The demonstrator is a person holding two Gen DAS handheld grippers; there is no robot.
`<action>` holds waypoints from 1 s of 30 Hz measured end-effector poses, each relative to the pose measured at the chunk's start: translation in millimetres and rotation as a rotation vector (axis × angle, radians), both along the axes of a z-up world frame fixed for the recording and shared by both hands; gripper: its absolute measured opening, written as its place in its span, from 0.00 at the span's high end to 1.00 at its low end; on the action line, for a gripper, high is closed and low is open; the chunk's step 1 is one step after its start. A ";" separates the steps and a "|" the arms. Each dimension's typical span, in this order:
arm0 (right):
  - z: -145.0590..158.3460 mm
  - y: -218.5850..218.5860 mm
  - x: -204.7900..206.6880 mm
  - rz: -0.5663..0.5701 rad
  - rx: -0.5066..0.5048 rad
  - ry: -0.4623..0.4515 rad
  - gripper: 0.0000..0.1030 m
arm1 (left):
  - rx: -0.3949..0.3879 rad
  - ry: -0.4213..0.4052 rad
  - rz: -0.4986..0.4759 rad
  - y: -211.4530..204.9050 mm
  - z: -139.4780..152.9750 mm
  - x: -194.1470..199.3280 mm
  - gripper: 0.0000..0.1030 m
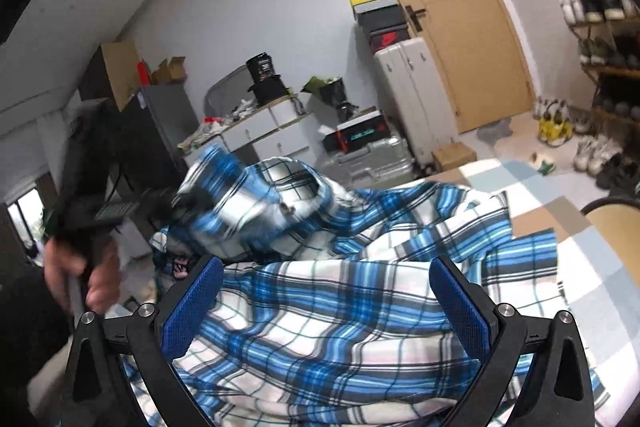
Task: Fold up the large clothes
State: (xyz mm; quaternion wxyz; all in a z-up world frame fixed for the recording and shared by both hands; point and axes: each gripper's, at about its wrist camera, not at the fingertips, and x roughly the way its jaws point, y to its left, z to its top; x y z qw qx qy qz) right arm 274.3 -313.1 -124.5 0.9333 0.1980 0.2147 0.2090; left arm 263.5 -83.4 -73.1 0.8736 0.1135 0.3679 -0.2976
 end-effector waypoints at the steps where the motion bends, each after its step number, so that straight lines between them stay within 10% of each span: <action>1: -0.6 -1.1 -0.5 0.008 0.011 -0.001 0.00 | 0.018 0.008 -0.016 1.2 -7.0 -7.4 0.97; 8: -2.3 17.4 16.4 0.052 -0.075 0.132 0.00 | -0.009 0.161 0.065 19.7 -34.6 -6.1 0.90; 12: 10.9 44.0 41.8 0.109 -0.266 0.209 0.00 | -0.096 0.243 0.168 26.9 -31.4 -4.8 0.50; 23: 30.2 76.5 128.1 0.069 -0.505 0.328 0.01 | -0.299 0.214 0.192 34.3 14.4 -6.1 0.36; 27: 29.5 83.8 134.4 0.097 -0.537 0.376 0.14 | -0.308 0.258 0.250 12.8 15.3 11.3 0.36; 30: 21.6 90.3 140.8 0.137 -0.587 0.436 0.58 | -0.246 0.348 0.359 0.3 -3.3 36.8 0.36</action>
